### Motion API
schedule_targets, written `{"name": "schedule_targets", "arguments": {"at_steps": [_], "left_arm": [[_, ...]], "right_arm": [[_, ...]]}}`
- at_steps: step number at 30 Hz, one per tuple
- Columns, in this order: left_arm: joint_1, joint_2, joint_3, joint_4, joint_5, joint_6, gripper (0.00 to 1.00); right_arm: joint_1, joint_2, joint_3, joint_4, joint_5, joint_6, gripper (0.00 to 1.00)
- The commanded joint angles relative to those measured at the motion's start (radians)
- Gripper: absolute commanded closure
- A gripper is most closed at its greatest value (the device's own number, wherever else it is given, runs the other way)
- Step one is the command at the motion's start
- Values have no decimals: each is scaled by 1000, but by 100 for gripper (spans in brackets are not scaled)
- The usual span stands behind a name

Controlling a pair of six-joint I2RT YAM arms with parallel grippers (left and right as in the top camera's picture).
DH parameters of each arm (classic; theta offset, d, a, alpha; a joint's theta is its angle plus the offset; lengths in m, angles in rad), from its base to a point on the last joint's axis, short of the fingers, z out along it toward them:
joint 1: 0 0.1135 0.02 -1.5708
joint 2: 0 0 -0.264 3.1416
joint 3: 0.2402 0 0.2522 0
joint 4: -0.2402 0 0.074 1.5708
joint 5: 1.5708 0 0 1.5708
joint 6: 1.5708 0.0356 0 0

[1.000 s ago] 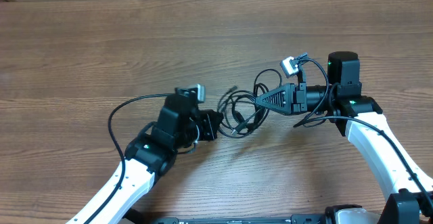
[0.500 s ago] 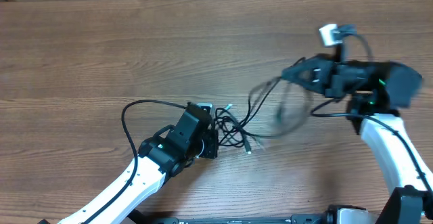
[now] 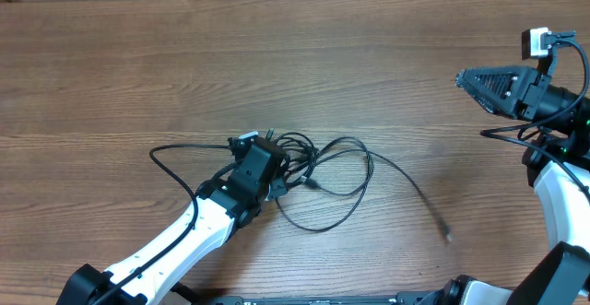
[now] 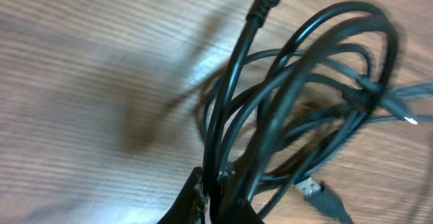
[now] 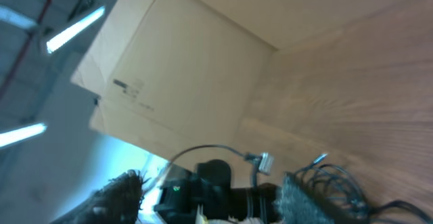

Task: Untangle cables

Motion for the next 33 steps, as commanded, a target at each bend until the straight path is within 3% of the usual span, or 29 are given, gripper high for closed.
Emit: {"name": "schedule_targets", "arguments": {"at_steps": [1,3,5,11,15,23,33], "left_arm": [[2,-46,11,60,47,115,96],[8,-95,16,106,68,173,96],[22,-140,22,134,72,203,96],[87,-285,29,182,72,208,96],[126,-354,29,242,72,209,96],[191,-485,29,521,85,249,96],[191,-502,29,521,264,199,96]], "right_arm": [[15,24,16,-4,-39,-83,26],[24,43,16,-20,-39,-156,17],[31,62,16,-56,-39,-248,0],[51,125,16,-349,-19,-505,0],[134,127,16,-467,23,-559,1],[410,127,16,-573,170,-564,1],[818,127,16,-898,597,-995,2]]}}
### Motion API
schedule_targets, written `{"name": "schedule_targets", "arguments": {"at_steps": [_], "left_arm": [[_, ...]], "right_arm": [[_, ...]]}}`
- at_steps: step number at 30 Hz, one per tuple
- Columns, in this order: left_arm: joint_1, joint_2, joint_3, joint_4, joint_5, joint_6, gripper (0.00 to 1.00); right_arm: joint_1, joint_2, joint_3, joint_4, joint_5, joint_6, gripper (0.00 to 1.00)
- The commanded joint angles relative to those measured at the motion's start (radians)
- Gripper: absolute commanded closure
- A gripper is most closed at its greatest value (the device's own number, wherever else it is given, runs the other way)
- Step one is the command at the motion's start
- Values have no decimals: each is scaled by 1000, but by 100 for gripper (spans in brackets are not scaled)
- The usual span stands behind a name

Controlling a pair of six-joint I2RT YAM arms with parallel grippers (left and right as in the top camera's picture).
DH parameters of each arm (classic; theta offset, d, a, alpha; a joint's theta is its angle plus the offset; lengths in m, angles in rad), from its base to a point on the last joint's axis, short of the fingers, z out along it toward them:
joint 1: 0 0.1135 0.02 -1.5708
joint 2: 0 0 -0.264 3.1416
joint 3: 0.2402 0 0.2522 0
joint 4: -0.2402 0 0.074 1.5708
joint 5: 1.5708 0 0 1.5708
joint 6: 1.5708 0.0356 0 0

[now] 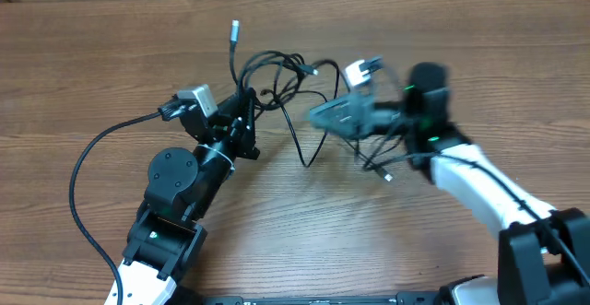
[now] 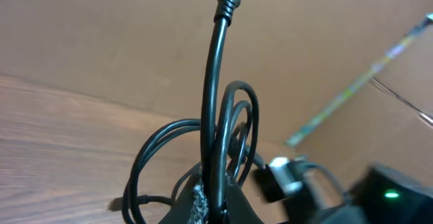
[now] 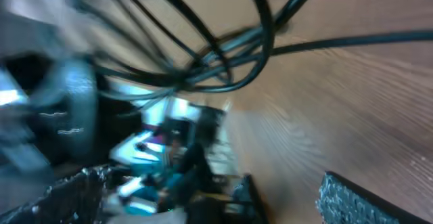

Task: Untangle cables

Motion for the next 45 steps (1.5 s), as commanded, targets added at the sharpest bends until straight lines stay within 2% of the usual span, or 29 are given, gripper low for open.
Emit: {"name": "schedule_targets", "arguments": {"at_steps": [1,3,4,5,6,8,12,15,17,21,25,28,29,30,31,32,33,35,40,42,45], "left_arm": [[5,-10,22,10,93,-43,96],[5,-10,22,7,117,-44,96],[5,-8,22,3,126,-44,96],[5,-8,22,-2,133,-44,96],[5,-8,22,-8,132,-44,96],[6,-8,22,-13,125,-43,96],[9,-13,22,-4,32,-45,96],[34,-32,22,5,-54,-89,96],[61,-50,22,-1,-95,-137,96],[120,-77,22,-60,-101,-214,96],[145,-78,22,-193,-61,-265,96],[145,-74,22,-278,47,-228,96],[145,-70,22,-294,95,-191,96],[145,-65,22,-303,169,-130,96],[145,-60,22,-306,241,-66,96],[145,-50,22,-305,362,36,96],[145,-45,22,-306,429,93,96],[145,-32,22,-311,533,182,96],[145,8,22,-338,639,268,96],[145,27,22,-334,687,281,96],[145,69,22,-326,780,313,96]], "right_arm": [[102,-6,12,-62,222,-259,6],[150,-6,12,-64,222,-283,24],[175,-6,12,-61,223,-283,40],[197,-6,12,-60,223,-283,62],[219,-6,12,-61,222,-283,76],[264,-6,12,-82,218,-283,96],[338,-6,12,-224,253,-322,96],[374,-6,12,-467,463,-347,96],[384,-6,12,-675,690,-290,96],[367,-7,12,-951,988,-145,96],[306,-10,13,-1042,1051,-124,96],[249,-15,16,-1043,1028,-124,82],[231,-16,22,-1044,1011,-124,67],[203,-17,29,-1043,984,-124,44],[185,-19,36,-1043,960,-124,28],[144,-20,50,-1038,893,-151,13],[121,-21,58,-1029,832,-193,8],[82,-29,71,-1011,703,-267,1],[31,-73,74,-912,314,-485,0],[37,-88,74,-872,235,-519,0],[67,-95,74,-820,230,-519,0]]}}
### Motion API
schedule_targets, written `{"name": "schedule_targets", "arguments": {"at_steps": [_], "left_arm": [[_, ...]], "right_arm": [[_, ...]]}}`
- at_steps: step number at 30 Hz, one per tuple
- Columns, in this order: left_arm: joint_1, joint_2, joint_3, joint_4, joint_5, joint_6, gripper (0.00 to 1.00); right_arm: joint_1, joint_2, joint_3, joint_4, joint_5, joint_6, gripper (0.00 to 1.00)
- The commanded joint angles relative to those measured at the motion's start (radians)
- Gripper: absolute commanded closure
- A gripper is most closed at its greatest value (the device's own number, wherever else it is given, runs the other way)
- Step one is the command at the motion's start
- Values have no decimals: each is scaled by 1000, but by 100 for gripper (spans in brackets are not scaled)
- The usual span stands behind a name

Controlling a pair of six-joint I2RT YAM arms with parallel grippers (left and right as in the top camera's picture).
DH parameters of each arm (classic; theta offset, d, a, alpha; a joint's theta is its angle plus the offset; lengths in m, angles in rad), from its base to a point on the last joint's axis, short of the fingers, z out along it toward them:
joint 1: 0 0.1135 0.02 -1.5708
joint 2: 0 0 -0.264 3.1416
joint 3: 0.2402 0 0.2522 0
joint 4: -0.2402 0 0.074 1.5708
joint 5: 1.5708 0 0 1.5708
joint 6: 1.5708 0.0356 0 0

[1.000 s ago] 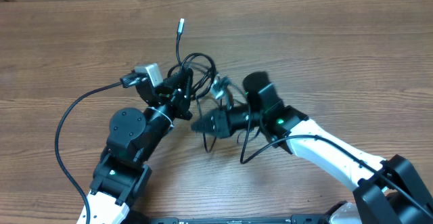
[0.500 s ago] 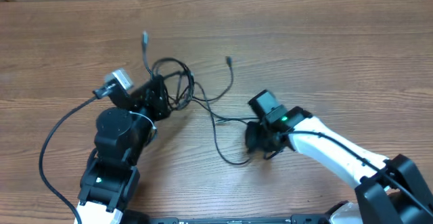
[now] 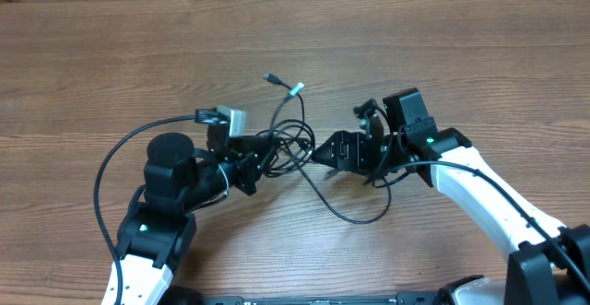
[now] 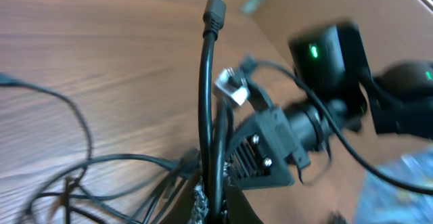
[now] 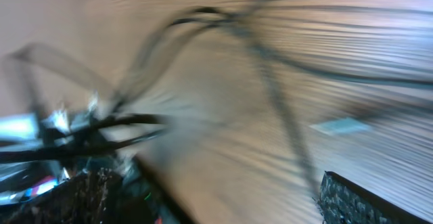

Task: Untangle cables

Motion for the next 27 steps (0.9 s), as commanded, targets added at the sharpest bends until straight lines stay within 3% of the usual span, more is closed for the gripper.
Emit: {"name": "schedule_targets", "arguments": {"at_steps": [1,4,7,8,10,13,16,19,25,27], "left_arm": [[3,48,18,14,198,92,96],[3,87,18,64,300,84,96],[12,97,18,222,420,19,96],[16,96,18,295,454,-13,96],[29,94,18,493,516,-111,96],[67,93,18,765,550,-274,96],[137,93,18,917,547,-370,96],[238,94,18,899,548,-406,96],[475,96,18,590,530,-433,96],[542,98,18,436,499,-433,89]], "right_arm": [[38,-30,27,54,-156,-82,0],[69,-30,27,130,-114,-52,0],[86,-30,27,140,82,76,18],[86,-29,26,134,128,93,28],[85,-29,26,95,232,163,67],[80,-29,26,19,358,227,85],[72,-29,26,-58,459,263,91],[46,-29,26,-103,500,275,92],[-70,-29,26,-155,502,274,92],[-121,-29,27,-175,486,272,91]]}}
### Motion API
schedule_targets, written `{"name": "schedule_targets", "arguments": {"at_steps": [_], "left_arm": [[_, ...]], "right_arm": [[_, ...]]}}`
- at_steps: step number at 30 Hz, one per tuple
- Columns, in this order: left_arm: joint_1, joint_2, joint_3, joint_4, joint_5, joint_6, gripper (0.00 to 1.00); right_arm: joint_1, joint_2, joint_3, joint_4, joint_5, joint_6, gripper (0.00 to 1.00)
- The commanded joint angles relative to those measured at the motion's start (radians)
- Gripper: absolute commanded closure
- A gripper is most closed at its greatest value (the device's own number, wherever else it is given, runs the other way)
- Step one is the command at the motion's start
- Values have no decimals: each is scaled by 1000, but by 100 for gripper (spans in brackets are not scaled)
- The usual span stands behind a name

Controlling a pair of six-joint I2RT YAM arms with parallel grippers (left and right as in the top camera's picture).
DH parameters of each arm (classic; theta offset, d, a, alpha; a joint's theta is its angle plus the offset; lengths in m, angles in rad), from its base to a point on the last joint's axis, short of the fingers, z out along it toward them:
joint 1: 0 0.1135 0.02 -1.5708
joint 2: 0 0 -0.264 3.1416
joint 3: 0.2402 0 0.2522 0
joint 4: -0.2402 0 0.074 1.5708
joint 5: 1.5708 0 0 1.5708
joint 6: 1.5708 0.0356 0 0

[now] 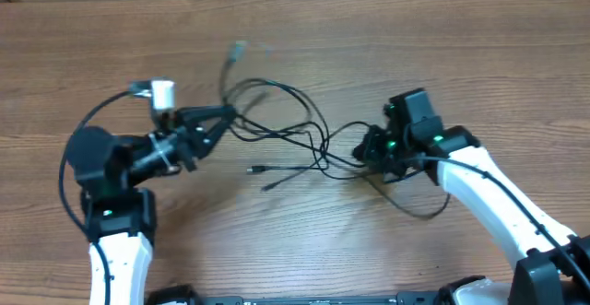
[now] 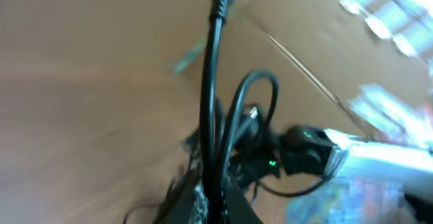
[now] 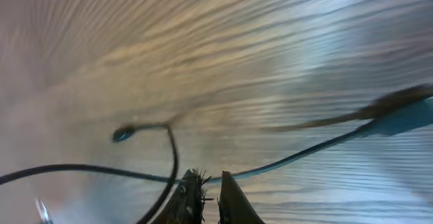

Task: Untangle cables

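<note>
Several thin black cables form a loose tangle above the middle of the wooden table. My left gripper is shut on a few strands at the tangle's left side. In the left wrist view, one cable rises from that gripper to a silver plug. My right gripper is shut on a thin cable at the tangle's right side, where its fingertips stand nearly together. Two loose plug ends hang below the tangle. A slack loop lies under my right arm.
The wooden table reaches to a cardboard wall along the far edge. My left arm's own camera lead arcs out to the left of that arm.
My right gripper, open wide before, is now shut on a cable. The left gripper has moved left and the right one right, so the tangle is stretched out between them.
At first my left gripper held the bundle on the table's middle, with the right arm far off at the right and open. Then the bundle was up near the far edge, the open right gripper beside it. Later both grippers met at the centre; now they stand apart.
</note>
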Motion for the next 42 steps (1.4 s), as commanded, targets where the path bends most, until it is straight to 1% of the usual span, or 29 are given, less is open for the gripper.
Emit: {"name": "schedule_targets", "arguments": {"at_steps": [1,2,3,4,5,6,7,8,11,14,15,19,22,25,27,30,32,34,38,40,42], "left_arm": [[120,-6,24,-149,-74,-28,72],[142,-2,24,-217,-88,-27,53],[159,2,24,-282,-103,-21,35],[169,9,24,-344,-120,-3,22],[172,16,24,-393,-135,18,11],[172,23,24,-433,-152,40,4],[170,31,24,-470,-165,63,0],[167,40,24,-507,-176,77,0],[156,64,24,-574,-181,102,0],[141,79,24,-606,-180,103,0],[130,81,24,-614,-177,103,0],[62,82,24,-616,-166,103,0],[-44,82,24,-604,-185,99,0],[-228,82,24,-594,-376,93,0],[-344,82,24,-593,-541,91,0],[-528,87,24,-590,-842,91,0],[-618,100,24,-575,-980,94,0],[-679,127,24,-536,-1035,150,1],[-732,211,35,-463,-1046,234,21],[-733,262,59,-471,-1064,251,21],[-732,322,103,-490,-1070,305,19]], "right_arm": [[-97,-7,3,-34,52,-13,87],[-119,-7,3,-37,21,-32,81],[-136,-7,3,-37,-12,-53,73],[-152,-8,3,-34,-46,-80,63],[-165,-9,3,-32,-73,-107,52],[-172,-12,3,-29,-86,-122,40],[-179,-16,3,-28,-92,-139,33],[-184,-23,4,-29,-91,-149,26],[-187,-56,13,-30,-92,-185,11],[-187,-114,29,-41,-92,-188,2],[-187,-142,31,-45,-92,-187,0],[-185,-248,31,-86,-87,-187,0],[-185,-315,31,-148,-40,-187,0],[-186,-367,31,-244,45,-186,0],[-186,-378,31,-290,79,-187,0],[-186,-377,30,-355,134,-187,0],[-186,-375,27,-385,162,-187,0],[-186,-370,26,-409,180,-187,0],[-186,-362,26,-418,183,-187,0],[-186,-359,26,-418,183,-187,0],[-186,-359,26,-418,183,-187,0]]}}
